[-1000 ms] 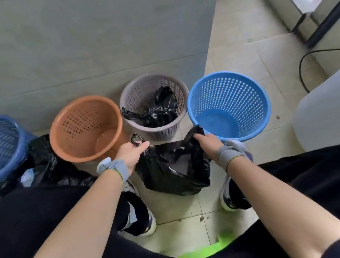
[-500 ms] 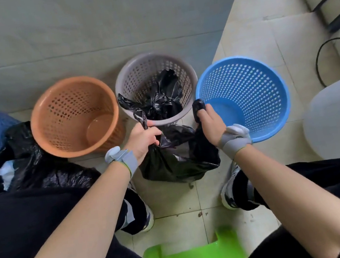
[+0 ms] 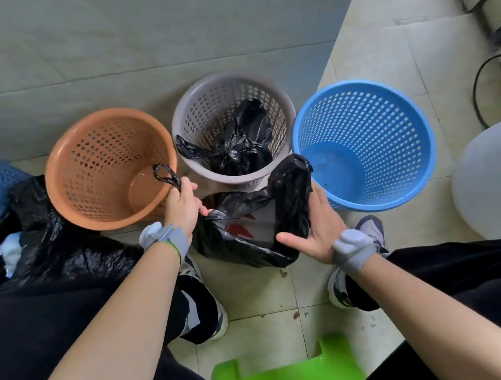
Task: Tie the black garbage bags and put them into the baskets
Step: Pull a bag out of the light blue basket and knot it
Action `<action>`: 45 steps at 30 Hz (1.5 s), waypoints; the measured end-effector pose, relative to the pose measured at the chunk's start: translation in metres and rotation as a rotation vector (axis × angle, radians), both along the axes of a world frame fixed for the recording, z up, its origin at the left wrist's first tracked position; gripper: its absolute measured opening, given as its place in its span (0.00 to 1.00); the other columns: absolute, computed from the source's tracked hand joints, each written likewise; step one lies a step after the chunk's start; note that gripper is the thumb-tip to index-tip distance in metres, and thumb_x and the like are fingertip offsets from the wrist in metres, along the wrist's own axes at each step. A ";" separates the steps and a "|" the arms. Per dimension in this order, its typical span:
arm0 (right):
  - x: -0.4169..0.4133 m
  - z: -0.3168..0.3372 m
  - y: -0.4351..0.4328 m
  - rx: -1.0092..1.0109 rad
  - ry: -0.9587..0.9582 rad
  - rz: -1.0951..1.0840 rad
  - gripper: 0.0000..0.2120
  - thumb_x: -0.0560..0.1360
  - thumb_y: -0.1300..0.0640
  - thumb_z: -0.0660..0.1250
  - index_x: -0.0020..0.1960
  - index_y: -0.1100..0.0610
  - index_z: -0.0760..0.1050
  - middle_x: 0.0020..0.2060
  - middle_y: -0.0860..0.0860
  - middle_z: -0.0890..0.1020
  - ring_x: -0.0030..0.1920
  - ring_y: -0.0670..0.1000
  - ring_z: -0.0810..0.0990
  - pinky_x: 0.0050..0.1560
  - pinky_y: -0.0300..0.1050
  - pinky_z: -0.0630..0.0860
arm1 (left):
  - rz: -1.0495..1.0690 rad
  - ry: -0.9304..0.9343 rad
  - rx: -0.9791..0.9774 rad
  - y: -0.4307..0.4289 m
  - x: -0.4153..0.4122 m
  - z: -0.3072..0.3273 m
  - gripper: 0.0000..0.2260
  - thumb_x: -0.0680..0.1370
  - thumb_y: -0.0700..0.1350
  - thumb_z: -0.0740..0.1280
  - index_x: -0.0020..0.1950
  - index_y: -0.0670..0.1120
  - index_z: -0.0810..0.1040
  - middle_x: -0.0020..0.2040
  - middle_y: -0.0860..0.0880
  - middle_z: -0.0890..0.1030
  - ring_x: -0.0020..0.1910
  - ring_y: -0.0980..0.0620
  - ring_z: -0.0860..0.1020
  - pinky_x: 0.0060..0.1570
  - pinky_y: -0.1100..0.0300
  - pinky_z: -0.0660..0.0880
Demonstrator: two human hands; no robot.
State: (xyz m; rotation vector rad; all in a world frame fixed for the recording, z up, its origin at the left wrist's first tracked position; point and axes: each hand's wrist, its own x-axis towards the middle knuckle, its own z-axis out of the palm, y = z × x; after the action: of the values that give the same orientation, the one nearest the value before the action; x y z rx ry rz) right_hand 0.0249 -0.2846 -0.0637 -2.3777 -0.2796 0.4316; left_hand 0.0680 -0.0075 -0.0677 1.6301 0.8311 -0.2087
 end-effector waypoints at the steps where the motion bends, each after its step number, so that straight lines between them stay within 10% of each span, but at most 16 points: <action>1: -0.004 -0.008 -0.001 -0.028 0.022 0.011 0.56 0.68 0.23 0.61 0.81 0.56 0.45 0.79 0.53 0.55 0.79 0.51 0.52 0.78 0.51 0.56 | 0.021 0.032 -0.027 0.006 -0.001 -0.001 0.12 0.81 0.53 0.59 0.51 0.43 0.71 0.28 0.50 0.69 0.29 0.50 0.70 0.47 0.56 0.70; 7: 0.012 -0.038 0.027 -0.290 0.043 0.077 0.46 0.71 0.21 0.47 0.77 0.51 0.64 0.75 0.55 0.66 0.75 0.58 0.61 0.76 0.57 0.56 | -0.077 0.055 -0.048 0.009 -0.010 -0.001 0.12 0.80 0.40 0.63 0.62 0.40 0.76 0.44 0.49 0.80 0.46 0.53 0.78 0.61 0.55 0.72; 12: 0.034 -0.018 0.079 0.236 -0.022 -0.333 0.20 0.82 0.50 0.59 0.69 0.61 0.72 0.59 0.56 0.77 0.61 0.58 0.76 0.61 0.45 0.70 | -0.084 0.043 -0.094 0.010 -0.019 -0.006 0.18 0.82 0.53 0.57 0.42 0.50 0.83 0.51 0.49 0.86 0.61 0.49 0.78 0.68 0.51 0.66; 14: 0.032 -0.005 0.089 0.331 0.201 -0.673 0.18 0.83 0.49 0.58 0.65 0.61 0.73 0.50 0.52 0.77 0.48 0.53 0.77 0.47 0.36 0.65 | 0.147 -0.003 -0.354 0.008 -0.011 -0.004 0.18 0.84 0.51 0.55 0.41 0.45 0.77 0.43 0.45 0.86 0.57 0.46 0.81 0.63 0.49 0.71; 17: 0.030 -0.013 0.080 0.397 0.368 -0.891 0.20 0.83 0.46 0.56 0.69 0.57 0.71 0.61 0.56 0.78 0.61 0.58 0.75 0.54 0.40 0.63 | 0.459 -0.035 -0.524 0.004 0.001 -0.004 0.16 0.85 0.49 0.54 0.40 0.44 0.71 0.24 0.50 0.71 0.34 0.49 0.81 0.42 0.55 0.77; 22: 0.034 -0.018 0.050 0.378 0.425 -0.961 0.24 0.80 0.40 0.59 0.64 0.57 0.76 0.60 0.55 0.79 0.60 0.59 0.76 0.59 0.47 0.67 | 0.473 -0.027 -0.536 0.003 0.007 -0.006 0.14 0.84 0.45 0.56 0.39 0.44 0.68 0.25 0.53 0.62 0.19 0.58 0.56 0.18 0.67 0.55; 26: 0.036 -0.013 0.037 0.560 0.712 -0.843 0.27 0.63 0.41 0.69 0.55 0.58 0.78 0.55 0.58 0.82 0.53 0.57 0.81 0.56 0.52 0.77 | 0.414 0.012 -0.603 0.014 0.005 -0.012 0.08 0.80 0.33 0.55 0.44 0.40 0.70 0.36 0.49 0.63 0.28 0.56 0.60 0.23 0.67 0.59; 29: 0.036 -0.010 0.029 0.615 0.771 -0.496 0.08 0.73 0.62 0.68 0.53 0.60 0.77 0.46 0.54 0.84 0.48 0.48 0.85 0.47 0.40 0.79 | 0.308 0.023 -0.510 0.015 -0.001 -0.016 0.08 0.81 0.32 0.56 0.48 0.35 0.74 0.35 0.47 0.70 0.32 0.54 0.69 0.31 0.67 0.71; 31: 0.035 -0.014 0.030 0.515 0.644 -0.437 0.06 0.73 0.55 0.71 0.49 0.54 0.83 0.47 0.52 0.87 0.51 0.53 0.85 0.57 0.51 0.80 | 0.185 -0.001 -0.431 0.012 -0.003 -0.014 0.11 0.83 0.38 0.56 0.49 0.37 0.77 0.34 0.47 0.80 0.35 0.51 0.81 0.41 0.64 0.78; 34: 0.036 -0.011 0.041 0.452 0.460 -0.578 0.15 0.65 0.39 0.74 0.44 0.49 0.85 0.45 0.47 0.87 0.51 0.52 0.85 0.59 0.55 0.79 | -0.003 0.016 -0.269 0.003 -0.006 -0.007 0.14 0.84 0.48 0.57 0.52 0.42 0.79 0.43 0.45 0.86 0.43 0.50 0.84 0.46 0.61 0.79; 41: 0.064 0.025 0.059 1.190 0.804 -0.989 0.23 0.77 0.42 0.65 0.62 0.59 0.80 0.56 0.56 0.84 0.58 0.57 0.83 0.63 0.53 0.76 | -0.112 0.135 -0.019 -0.004 -0.017 -0.015 0.14 0.81 0.52 0.61 0.41 0.49 0.80 0.43 0.52 0.82 0.46 0.53 0.80 0.52 0.59 0.74; 45: 0.069 0.038 0.052 1.408 0.784 -0.987 0.21 0.81 0.45 0.57 0.39 0.56 0.77 0.31 0.50 0.80 0.40 0.53 0.84 0.54 0.48 0.78 | 0.096 0.166 -0.270 -0.005 -0.026 -0.022 0.13 0.81 0.50 0.62 0.46 0.43 0.78 0.53 0.41 0.83 0.55 0.43 0.81 0.62 0.45 0.74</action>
State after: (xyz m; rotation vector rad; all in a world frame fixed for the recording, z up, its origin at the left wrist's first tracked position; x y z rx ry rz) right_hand 0.0936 -0.2326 -0.0258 -0.6648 0.7153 0.4059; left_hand 0.0418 -0.0122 -0.0897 1.3302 0.9610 -0.3760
